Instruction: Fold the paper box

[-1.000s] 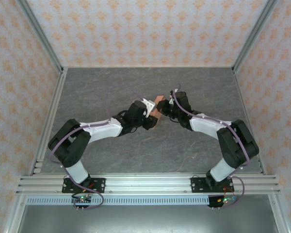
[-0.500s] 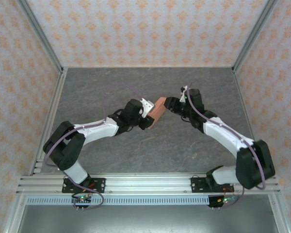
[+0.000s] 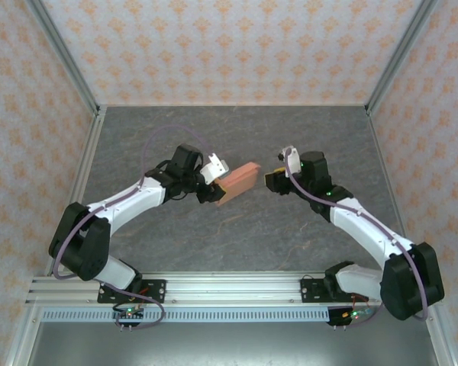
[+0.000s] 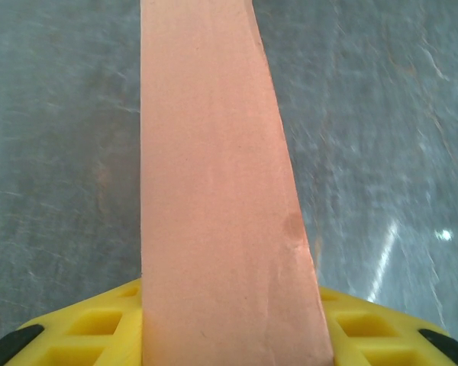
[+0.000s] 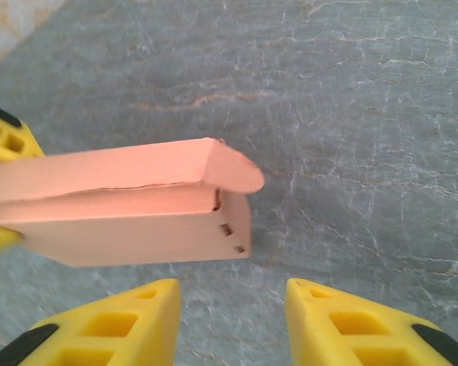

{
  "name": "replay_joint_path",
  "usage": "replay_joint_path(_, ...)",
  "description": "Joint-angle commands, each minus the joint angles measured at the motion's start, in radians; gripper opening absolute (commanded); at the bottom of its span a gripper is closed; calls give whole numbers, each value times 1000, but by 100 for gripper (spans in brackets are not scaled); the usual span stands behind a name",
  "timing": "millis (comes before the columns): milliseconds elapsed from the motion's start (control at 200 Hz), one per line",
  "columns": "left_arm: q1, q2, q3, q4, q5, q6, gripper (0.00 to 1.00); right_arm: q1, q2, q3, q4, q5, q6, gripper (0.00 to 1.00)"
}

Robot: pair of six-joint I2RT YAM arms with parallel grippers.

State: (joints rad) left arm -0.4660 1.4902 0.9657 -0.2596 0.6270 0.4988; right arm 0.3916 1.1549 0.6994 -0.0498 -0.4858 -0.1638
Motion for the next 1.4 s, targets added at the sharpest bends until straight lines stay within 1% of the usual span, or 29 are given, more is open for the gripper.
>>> replay_joint_path(0, 34, -31, 48, -136, 87, 172, 43, -3, -32, -49, 92, 2, -156, 40)
replay_joint_path(120, 67, -29, 51, -165, 152, 262, 45, -3, -2, -63, 105, -83, -229, 40)
replay_joint_path(245, 91, -1, 79, -208, 196, 317, 46, 3, 0, -77, 120, -160, -306, 40)
replay_joint_path(390, 104, 43, 119, -258, 229, 349, 45, 40, -22, -113, 139, -109, -399, 40)
replay_joint_path(460, 104, 54, 122, -256, 229, 358, 45, 45, -17, -111, 138, -67, -405, 40)
replay_joint_path(555, 104, 66, 119, -238, 227, 362, 45, 46, -6, -94, 118, -43, -403, 40)
replay_joint_path(711, 104, 85, 116, -209, 234, 361, 44, 46, -5, -79, 93, -67, -401, 40)
replay_joint_path(816, 106, 101, 120, -204, 242, 360, 44, 45, 49, -25, 20, -84, -407, 40)
replay_joint_path(921, 105, 113, 123, -207, 243, 362, 44, 45, 96, 11, 3, -91, -393, 39)
replay_joint_path(1081, 105, 112, 122, -202, 245, 362, 44, 42, 135, 48, -23, -67, -386, 35)
replay_joint_path(1176, 105, 112, 124, -199, 244, 361, 43, 41, 151, 72, -43, -94, -381, 32)
replay_joint_path(1396, 105, 114, 124, -189, 243, 355, 43, 42, 185, 104, -39, -133, -344, 15)
